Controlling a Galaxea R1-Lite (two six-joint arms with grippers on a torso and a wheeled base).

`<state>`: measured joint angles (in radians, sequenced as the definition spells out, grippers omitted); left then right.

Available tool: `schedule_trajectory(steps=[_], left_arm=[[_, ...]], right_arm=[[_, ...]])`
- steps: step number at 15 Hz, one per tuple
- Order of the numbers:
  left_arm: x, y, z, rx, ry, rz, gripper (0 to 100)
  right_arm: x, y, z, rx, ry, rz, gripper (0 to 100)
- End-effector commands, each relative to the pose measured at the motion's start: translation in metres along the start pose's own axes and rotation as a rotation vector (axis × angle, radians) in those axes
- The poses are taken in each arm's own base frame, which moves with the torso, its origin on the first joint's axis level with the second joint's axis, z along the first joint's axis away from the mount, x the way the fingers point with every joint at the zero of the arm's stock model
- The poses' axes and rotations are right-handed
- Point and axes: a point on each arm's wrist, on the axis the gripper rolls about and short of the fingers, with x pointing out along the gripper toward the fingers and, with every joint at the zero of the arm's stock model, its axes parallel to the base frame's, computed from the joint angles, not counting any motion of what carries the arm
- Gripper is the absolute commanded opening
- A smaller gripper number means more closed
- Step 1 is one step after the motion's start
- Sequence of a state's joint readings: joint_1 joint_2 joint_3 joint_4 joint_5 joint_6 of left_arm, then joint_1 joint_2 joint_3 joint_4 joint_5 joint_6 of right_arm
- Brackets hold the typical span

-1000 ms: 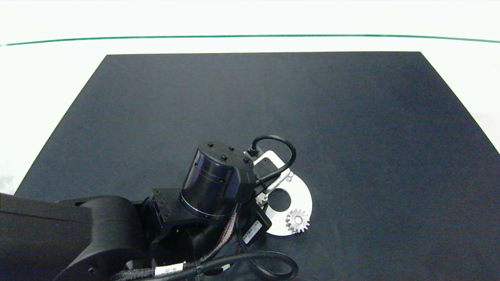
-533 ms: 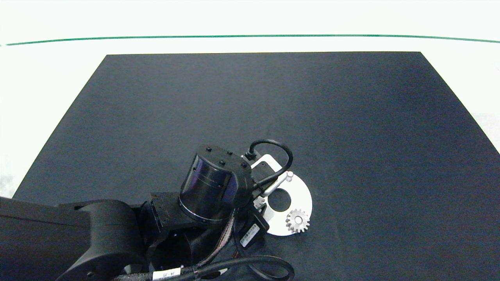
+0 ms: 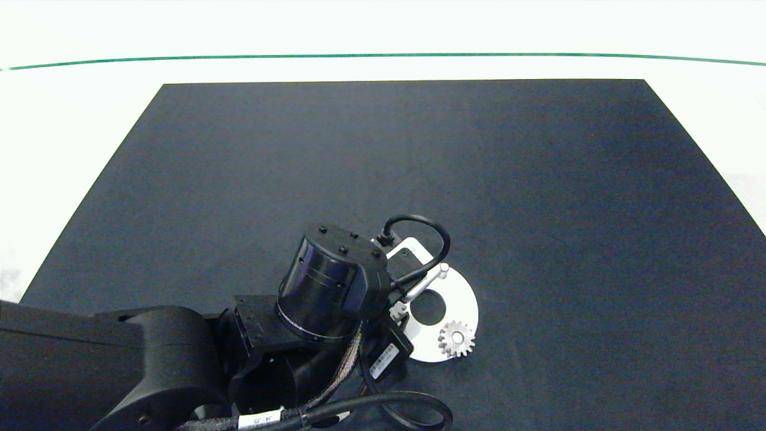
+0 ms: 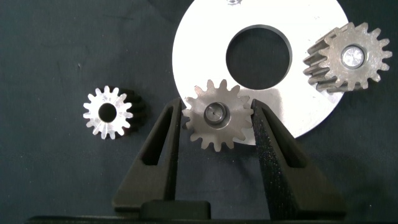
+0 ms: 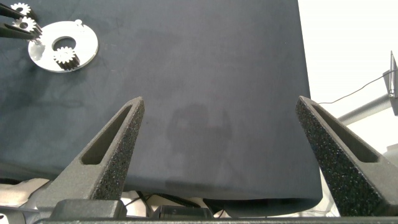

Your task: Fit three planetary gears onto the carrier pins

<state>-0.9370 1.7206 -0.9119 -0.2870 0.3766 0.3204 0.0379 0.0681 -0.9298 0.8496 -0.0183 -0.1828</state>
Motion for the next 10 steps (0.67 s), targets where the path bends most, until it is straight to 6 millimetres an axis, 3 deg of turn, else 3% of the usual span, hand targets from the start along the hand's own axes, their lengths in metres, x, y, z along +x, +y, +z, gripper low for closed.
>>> schedule_trajectory(steps=[1, 7, 10], left_arm=[[0.0, 0.0, 0.001, 0.001, -0.002, 0.003, 100], [-0.001, 0.0, 0.002, 0.003, -0.005, 0.001, 100], [-0.017, 0.013, 0.016, -0.018, -0.063, 0.023, 100]], right_arm=[[0.001, 0.0, 0.0, -0.001, 0.007, 0.003, 100], [0.0, 0.0, 0.0, -0.003, 0.006, 0.001, 100], [0.0, 0.0, 0.0, -0.001, 0.006, 0.003, 100]])
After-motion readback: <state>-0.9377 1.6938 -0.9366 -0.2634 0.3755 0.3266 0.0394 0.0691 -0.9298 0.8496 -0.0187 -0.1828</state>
